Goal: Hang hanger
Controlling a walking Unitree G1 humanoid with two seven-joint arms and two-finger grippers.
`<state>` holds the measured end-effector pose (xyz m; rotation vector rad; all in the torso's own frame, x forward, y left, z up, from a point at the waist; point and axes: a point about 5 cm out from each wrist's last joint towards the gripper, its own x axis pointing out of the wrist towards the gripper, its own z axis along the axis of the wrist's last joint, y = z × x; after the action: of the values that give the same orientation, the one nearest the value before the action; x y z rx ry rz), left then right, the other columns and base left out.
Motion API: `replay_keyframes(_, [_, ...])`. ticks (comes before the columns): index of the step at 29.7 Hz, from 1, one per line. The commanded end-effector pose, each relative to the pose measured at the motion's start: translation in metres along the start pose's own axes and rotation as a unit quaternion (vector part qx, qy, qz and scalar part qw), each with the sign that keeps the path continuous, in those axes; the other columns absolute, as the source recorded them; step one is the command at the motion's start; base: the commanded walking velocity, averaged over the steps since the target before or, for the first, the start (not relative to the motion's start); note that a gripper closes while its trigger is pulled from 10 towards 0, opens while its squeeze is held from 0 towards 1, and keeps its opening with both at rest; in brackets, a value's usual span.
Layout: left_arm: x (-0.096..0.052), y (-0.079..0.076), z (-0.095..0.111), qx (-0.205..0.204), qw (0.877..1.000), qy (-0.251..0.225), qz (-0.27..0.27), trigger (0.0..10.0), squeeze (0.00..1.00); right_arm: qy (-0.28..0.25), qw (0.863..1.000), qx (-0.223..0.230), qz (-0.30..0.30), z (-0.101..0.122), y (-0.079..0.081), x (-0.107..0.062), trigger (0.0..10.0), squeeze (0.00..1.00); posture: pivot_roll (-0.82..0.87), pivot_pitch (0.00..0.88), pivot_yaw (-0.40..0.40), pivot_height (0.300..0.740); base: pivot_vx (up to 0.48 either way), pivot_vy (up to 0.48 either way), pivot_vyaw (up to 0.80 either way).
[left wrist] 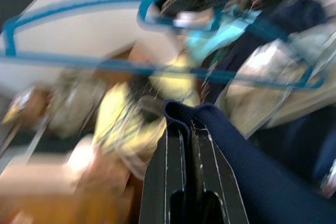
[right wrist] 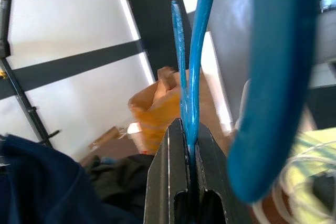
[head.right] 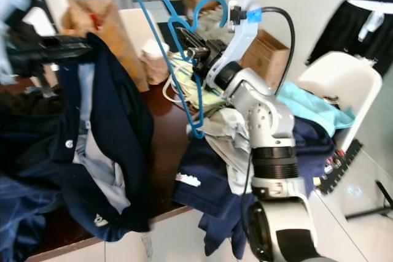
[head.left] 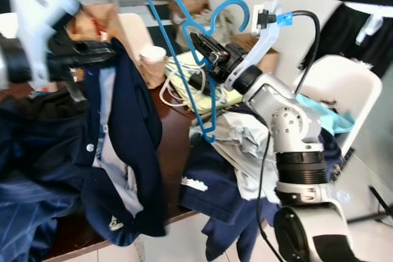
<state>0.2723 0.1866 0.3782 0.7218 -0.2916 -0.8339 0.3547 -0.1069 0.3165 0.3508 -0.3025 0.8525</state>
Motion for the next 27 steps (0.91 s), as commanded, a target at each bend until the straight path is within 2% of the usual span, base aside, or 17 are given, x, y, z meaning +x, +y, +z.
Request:
replay_keyframes(1, [-0.001,0.0,0.008,-0.017,1.0,-0.022,-0.011,10.0,0.0,-0.022,1.0,-0.004,0.016,0.008,-0.003,-0.007,10.0,0.0,0.08,0.0,-0.01,0.74,0.0,0.0,-0.49])
replay_keyframes(3, [-0.003,0.003,0.009,-0.079,0.995,-0.051,-0.02,10.0,0.0,-0.021,0.998,-0.029,0.05,0.016,-0.004,-0.018,10.0,0.0,0.08,0.0,-0.007,0.74,0.0,0.0,-0.25])
replay_keyframes(5, [-0.003,0.003,0.009,-0.079,0.995,-0.051,-0.02,10.0,0.0,-0.021,0.998,-0.029,0.05,0.016,-0.004,-0.018,10.0,0.0,0.08,0.0,-0.007,0.74,0.0,0.0,0.0])
replay_keyframes(6, [-0.006,0.006,0.01,-0.113,0.991,-0.073,-0.02,10.0,0.0,-0.02,0.996,-0.042,0.074,0.02,-0.003,-0.026,10.0,0.0,0.07,0.0,-0.005,0.74,0.0,0.0,0.0])
replay_keyframes(7, [-0.006,0.006,0.01,-0.113,0.991,-0.073,-0.02,10.0,0.0,-0.02,0.996,-0.042,0.074,0.02,-0.003,-0.026,10.0,0.0,0.07,0.0,-0.005,0.74,0.0,0.0,0.0])
replay_keyframes(8, [-0.008,0.009,0.013,-0.149,0.983,-0.104,-0.02,10.0,0.0,-0.018,0.994,-0.053,0.096,0.023,-0.001,-0.034,10.0,0.0,0.06,0.0,0.001,0.74,0.0,0.0,0.0])
replay_keyframes(11, [-0.009,0.012,0.014,-0.171,0.977,-0.126,-0.021,10.0,0.0,-0.016,0.992,-0.06,0.11,0.025,0.0,-0.039,10.0,0.0,0.06,0.0,0.002,0.74,0.0,0.0,0.0])
replay_keyframes(13, [-0.008,0.015,0.021,-0.223,0.956,-0.192,-0.017,10.0,0.0,-0.014,0.991,-0.064,0.115,0.025,0.0,-0.046,10.0,0.0,0.04,0.0,0.009,0.74,0.0,0.0,0.0])
replay_keyframes(15, [-0.008,0.015,0.021,-0.223,0.956,-0.192,-0.017,10.0,0.0,-0.014,0.991,-0.064,0.115,0.025,0.0,-0.046,10.0,0.0,0.04,0.0,0.009,0.74,0.0,0.0,0.0])
replay_keyframes(16, [-0.004,0.012,0.025,-0.238,0.947,-0.213,-0.023,10.0,0.0,-0.016,0.992,-0.061,0.109,0.024,0.0,-0.047,10.0,0.0,0.04,0.0,0.011,0.74,0.0,0.0,0.0])
replay_keyframes(20, [0.001,0.007,0.027,-0.241,0.946,-0.216,-0.034,10.0,0.0,-0.017,0.993,-0.056,0.107,0.023,-0.001,-0.048,10.0,0.0,0.04,0.0,0.011,0.74,0.0,0.0,0.0])
replay_keyframes(21, [0.01,-0.007,0.023,-0.225,0.954,-0.187,-0.063,10.0,0.0,-0.017,0.992,-0.05,0.117,0.021,0.0,-0.049,10.0,0.0,0.04,0.0,0.012,0.74,0.0,0.0,0.0])
replay_keyframes(22, [0.01,-0.007,0.023,-0.225,0.954,-0.187,-0.063,10.0,0.0,-0.017,0.992,-0.05,0.117,0.021,0.0,-0.049,10.0,0.0,0.04,0.0,0.012,0.74,0.0,0.0,0.0])
replay_keyframes(23, [0.019,-0.022,0.018,-0.204,0.962,-0.155,-0.096,10.0,0.0,-0.017,0.991,-0.045,0.123,0.02,0.0,-0.051,10.0,0.0,0.04,0.0,0.011,0.74,0.0,0.0,0.0])
replay_keyframes(24, [0.019,-0.022,0.018,-0.204,0.962,-0.155,-0.096,10.0,0.0,-0.017,0.991,-0.045,0.123,0.02,0.0,-0.051,10.0,0.0,0.04,0.0,0.011,0.74,0.0,0.0,0.0])
replay_keyframes(25, [0.025,-0.034,0.014,-0.2,0.963,-0.136,-0.123,10.0,0.0,-0.017,0.992,-0.043,0.121,0.018,-0.002,-0.052,10.0,0.0,0.04,0.0,0.014,0.74,0.0,0.0,0.0])
replay_keyframes(27, [0.032,-0.046,0.01,-0.203,0.961,-0.123,-0.142,10.0,0.0,-0.017,0.992,-0.041,0.116,0.017,-0.005,-0.053,10.0,0.0,0.03,0.0,0.016,0.74,0.0,0.0,0.0])
